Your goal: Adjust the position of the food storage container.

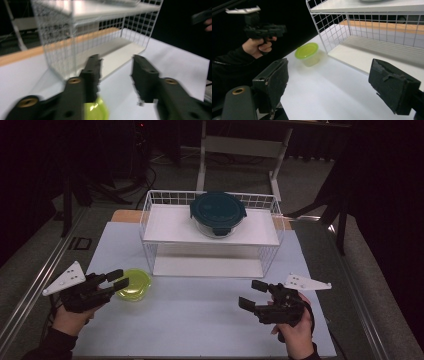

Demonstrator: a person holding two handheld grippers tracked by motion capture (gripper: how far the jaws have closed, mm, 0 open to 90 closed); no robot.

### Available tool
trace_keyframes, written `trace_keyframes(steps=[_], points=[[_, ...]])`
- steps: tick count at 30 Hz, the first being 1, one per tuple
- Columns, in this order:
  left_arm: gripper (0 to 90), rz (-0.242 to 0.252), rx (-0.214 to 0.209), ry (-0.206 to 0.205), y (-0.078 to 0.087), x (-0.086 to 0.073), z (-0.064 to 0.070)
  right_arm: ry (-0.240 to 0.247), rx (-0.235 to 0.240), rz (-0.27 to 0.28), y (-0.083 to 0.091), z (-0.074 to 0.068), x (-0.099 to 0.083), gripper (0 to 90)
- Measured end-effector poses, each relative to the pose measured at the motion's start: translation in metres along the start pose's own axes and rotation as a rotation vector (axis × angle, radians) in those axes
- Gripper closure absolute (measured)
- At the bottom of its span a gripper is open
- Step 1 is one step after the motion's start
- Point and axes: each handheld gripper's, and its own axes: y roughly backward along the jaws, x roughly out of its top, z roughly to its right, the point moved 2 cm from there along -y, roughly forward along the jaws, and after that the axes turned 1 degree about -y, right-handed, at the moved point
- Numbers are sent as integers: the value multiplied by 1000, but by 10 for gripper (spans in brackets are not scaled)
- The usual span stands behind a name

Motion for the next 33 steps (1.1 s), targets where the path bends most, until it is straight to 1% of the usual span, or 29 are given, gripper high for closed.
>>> trace_keyframes(steps=[1,2,3,4,6,7,8,9,10,12,13,14,15,16,18,20,21,22,25,26,28,29,31,33], points=[[665,-9,6,19,1,-5,-5,0,-3,2,1,1,-1,158],[668,-17,29,29,1,-10,-10,-2,-6,5,2,1,-2,158],[695,-29,51,35,2,-15,-15,-8,-1,6,3,2,-4,158],[724,-44,57,40,2,-19,-20,-7,-3,-1,3,2,-5,158],[757,-70,95,49,1,-29,-28,-5,-8,-7,3,3,-7,159],[777,-83,105,53,1,-31,-30,-7,-3,-11,3,3,-8,159],[790,-101,130,57,-1,-36,-35,-10,-4,-14,3,3,-9,159],[819,-114,146,60,-1,-40,-38,-5,-6,-14,3,4,-10,159],[844,-129,163,67,-3,-43,-42,-12,-1,-13,3,4,-10,159],[889,-149,177,82,-5,-51,-50,-14,-1,-12,3,4,-12,160],[891,-163,192,78,-6,-56,-54,-19,1,-12,2,4,-13,160],[892,-175,203,90,-7,-60,-58,-19,3,-16,2,5,-14,160],[893,-175,203,90,-7,-60,-58,-19,3,-16,2,5,-14,160],[893,-197,207,105,-10,-69,-65,-24,2,-18,2,5,-15,161],[893,-240,211,109,-13,-78,-70,-25,2,-20,2,6,-17,161],[893,-259,203,84,-16,-84,-72,-31,5,-17,2,7,-18,161],[893,-259,203,84,-16,-84,-72,-31,5,-17,2,7,-18,161],[893,-273,200,50,-19,-87,-72,-35,5,-17,3,7,-18,161],[893,-306,164,14,-23,-91,-70,-43,4,-12,4,8,-17,162],[893,-321,142,9,-25,-92,-68,-43,6,-12,4,9,-17,161],[894,-343,123,-18,-29,-92,-64,-48,7,-10,4,9,-18,162],[893,-345,106,-22,-31,-92,-62,-49,7,-11,4,9,-18,162],[894,-346,89,-30,-34,-91,-59,-50,6,-11,4,10,-18,162],[894,-346,82,-24,-36,-91,-58,-54,8,-9,5,10,-18,162]])
